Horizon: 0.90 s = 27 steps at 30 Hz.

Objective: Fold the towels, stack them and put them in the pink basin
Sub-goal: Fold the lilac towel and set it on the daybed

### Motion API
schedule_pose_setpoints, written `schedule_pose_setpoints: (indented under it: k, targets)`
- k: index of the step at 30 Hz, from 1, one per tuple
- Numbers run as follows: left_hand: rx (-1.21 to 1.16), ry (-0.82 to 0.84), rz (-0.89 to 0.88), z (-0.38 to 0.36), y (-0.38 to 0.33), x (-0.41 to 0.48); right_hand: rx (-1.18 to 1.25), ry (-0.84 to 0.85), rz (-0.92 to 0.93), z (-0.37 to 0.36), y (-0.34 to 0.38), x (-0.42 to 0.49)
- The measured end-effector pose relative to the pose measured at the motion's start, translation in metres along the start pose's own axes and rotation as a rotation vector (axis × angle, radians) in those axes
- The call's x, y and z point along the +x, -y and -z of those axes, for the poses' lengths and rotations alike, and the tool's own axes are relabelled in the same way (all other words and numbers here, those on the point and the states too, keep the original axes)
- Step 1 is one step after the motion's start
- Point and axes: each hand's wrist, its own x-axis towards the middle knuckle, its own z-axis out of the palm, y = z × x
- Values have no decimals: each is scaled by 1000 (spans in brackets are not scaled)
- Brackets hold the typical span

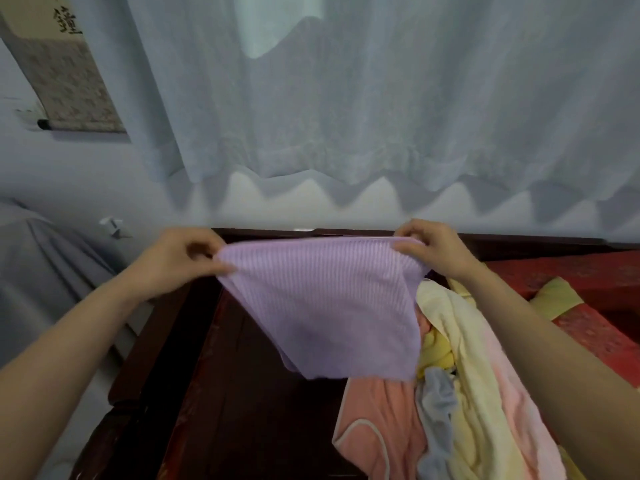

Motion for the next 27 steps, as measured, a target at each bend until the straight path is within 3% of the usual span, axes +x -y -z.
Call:
schedule_pose_setpoints:
  k: [2, 3, 6, 9, 12, 15, 21, 27]
  targets:
    - [77, 26, -21, -6, -6, 3, -104, 202, 17, 0, -3, 2]
    - [72, 44, -10, -12, -8, 5, -86, 156, -13, -2, -8, 2]
    - [-50, -221, 33, -12, -10, 14, 92, -142, -81, -7, -11, 5]
    - [-37, -250, 78, -13, -7, 21, 74, -168, -119, -19, -5, 10]
    - [-127, -335, 144, -23, -9, 27, 300, -300, -184, -24, 12, 15]
    - [-219, -400, 160, -31, -22, 38, 500, -327, -188, -36, 42, 19]
    - [-242, -168, 34, -63, -59, 62, 446, 13, 1, -69, 87, 23]
    - [-154, -126, -20, -67, -60, 61, 514, -30, 8, -80, 89, 26]
